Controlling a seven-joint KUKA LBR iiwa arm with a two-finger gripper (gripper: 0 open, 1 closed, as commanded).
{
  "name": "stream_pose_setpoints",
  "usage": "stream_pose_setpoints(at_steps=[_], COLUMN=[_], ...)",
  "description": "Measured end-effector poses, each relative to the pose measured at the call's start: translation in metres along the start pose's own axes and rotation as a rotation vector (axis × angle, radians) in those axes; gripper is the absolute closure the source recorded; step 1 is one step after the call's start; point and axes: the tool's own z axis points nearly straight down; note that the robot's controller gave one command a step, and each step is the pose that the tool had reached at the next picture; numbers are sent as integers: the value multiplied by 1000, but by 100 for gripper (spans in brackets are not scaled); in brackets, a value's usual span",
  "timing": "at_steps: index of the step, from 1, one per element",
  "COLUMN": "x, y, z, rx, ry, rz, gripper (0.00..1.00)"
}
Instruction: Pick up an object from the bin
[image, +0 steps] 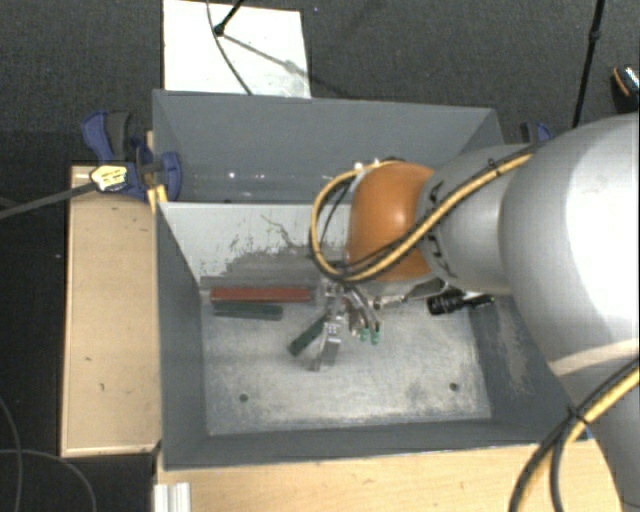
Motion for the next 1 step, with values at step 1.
stream_pose_setpoints(at_steps=[1], x=[19], y=[5], z=[-3], rx=[3], ry=[-3], rz=[126], gripper=[0])
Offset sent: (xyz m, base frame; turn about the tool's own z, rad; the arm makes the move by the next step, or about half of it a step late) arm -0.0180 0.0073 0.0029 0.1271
